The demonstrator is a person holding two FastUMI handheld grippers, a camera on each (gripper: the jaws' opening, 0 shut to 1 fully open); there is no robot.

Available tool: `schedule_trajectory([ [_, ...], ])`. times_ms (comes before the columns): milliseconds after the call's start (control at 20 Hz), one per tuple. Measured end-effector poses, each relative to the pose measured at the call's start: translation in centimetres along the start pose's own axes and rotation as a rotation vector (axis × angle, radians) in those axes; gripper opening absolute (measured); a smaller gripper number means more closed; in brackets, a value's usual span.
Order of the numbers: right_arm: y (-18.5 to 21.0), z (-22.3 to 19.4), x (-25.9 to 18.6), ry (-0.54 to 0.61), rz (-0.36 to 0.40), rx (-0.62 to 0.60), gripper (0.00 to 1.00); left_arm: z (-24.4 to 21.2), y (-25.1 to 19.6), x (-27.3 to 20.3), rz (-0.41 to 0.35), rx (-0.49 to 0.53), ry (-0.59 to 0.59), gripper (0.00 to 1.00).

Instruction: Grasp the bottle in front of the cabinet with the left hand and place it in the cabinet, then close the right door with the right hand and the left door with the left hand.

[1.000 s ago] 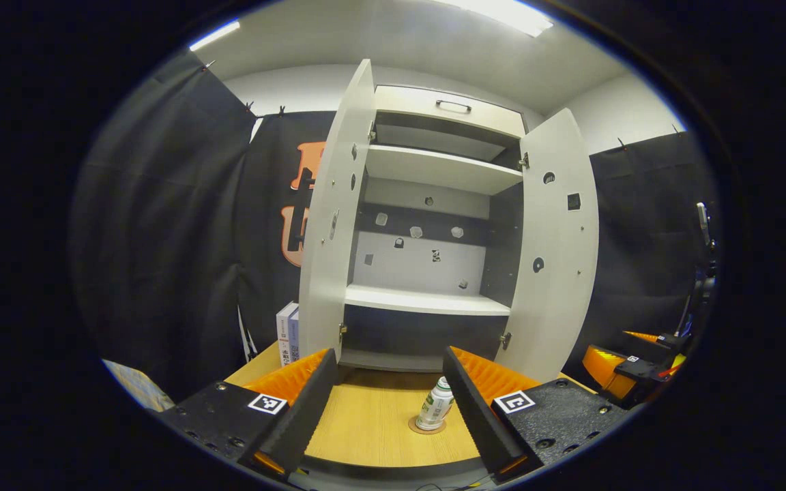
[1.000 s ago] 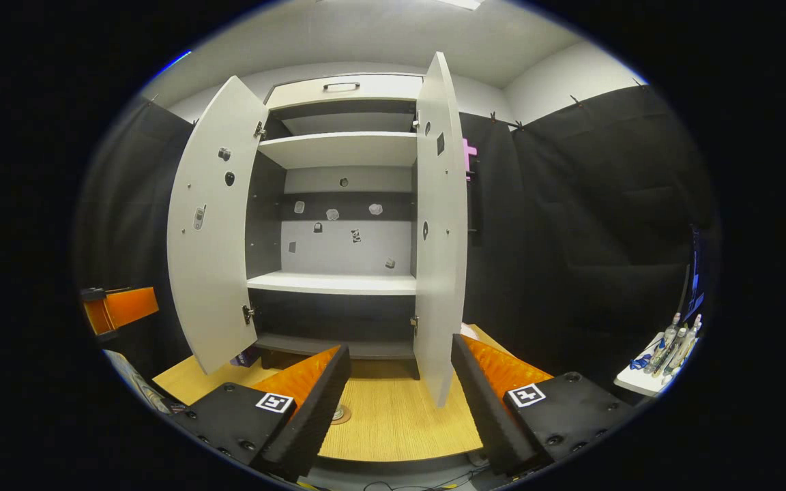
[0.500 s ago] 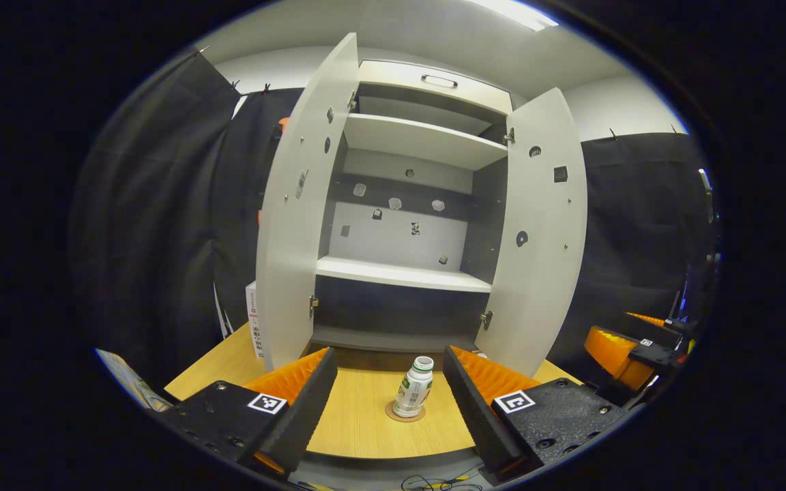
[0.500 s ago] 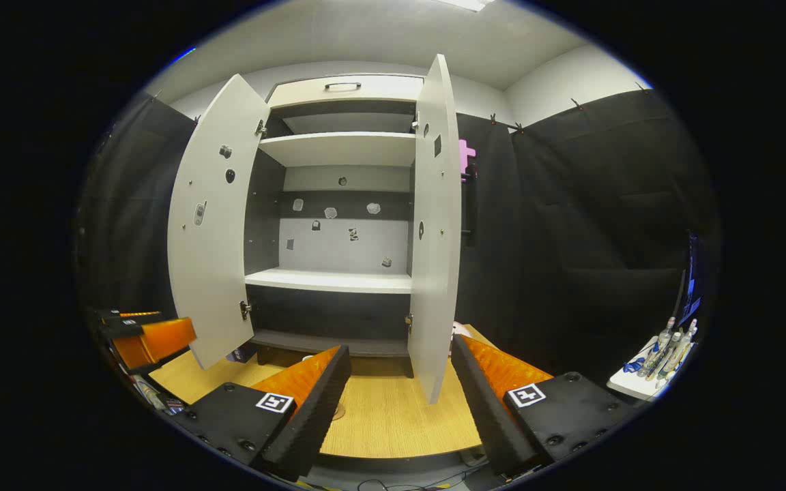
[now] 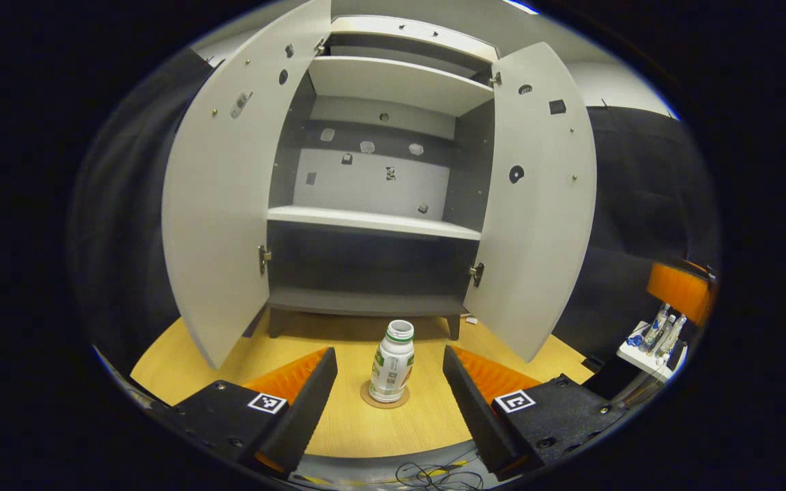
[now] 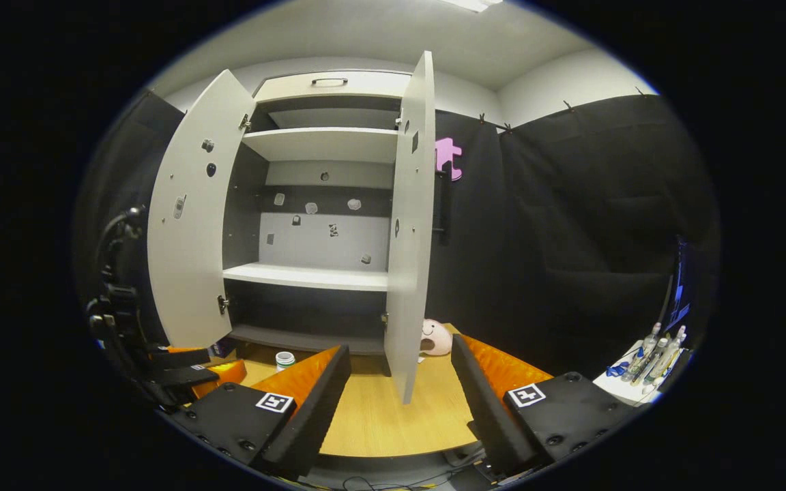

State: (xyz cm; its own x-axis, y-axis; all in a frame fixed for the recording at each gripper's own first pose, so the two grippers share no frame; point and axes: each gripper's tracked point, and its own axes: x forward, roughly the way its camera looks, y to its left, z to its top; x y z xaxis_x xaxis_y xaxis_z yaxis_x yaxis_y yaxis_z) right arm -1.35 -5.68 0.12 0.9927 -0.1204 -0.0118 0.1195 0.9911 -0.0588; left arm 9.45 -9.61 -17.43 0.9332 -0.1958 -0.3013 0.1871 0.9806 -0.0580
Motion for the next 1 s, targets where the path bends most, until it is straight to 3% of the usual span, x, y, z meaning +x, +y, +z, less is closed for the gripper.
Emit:
schedule_trajectory([
  [350, -2.8, -0.7, 1.0, 0.034, -0.044, 0.003, 0.98, -6.0, -0.3, 7.8, 0.005, -0.026, 0.127, 0.96],
  [550, -4.7, -0.9, 1.9, 0.058, -0.072, 0.000, 0.98, -8.5, -0.3, 12.1, 0.020, 0.036, 0.170, 0.96],
  [950, -9.1, -1.8, 2.9, 0.099, -0.143, 0.008, 0.98, -12.2, 0.3, 16.3, 0.061, 0.034, 0.260, 0.95],
  [1000, -9.4, -1.9, 3.2, 0.102, -0.147, 0.010, 0.98, -12.2, 0.3, 16.6, 0.065, 0.032, 0.262, 0.89],
])
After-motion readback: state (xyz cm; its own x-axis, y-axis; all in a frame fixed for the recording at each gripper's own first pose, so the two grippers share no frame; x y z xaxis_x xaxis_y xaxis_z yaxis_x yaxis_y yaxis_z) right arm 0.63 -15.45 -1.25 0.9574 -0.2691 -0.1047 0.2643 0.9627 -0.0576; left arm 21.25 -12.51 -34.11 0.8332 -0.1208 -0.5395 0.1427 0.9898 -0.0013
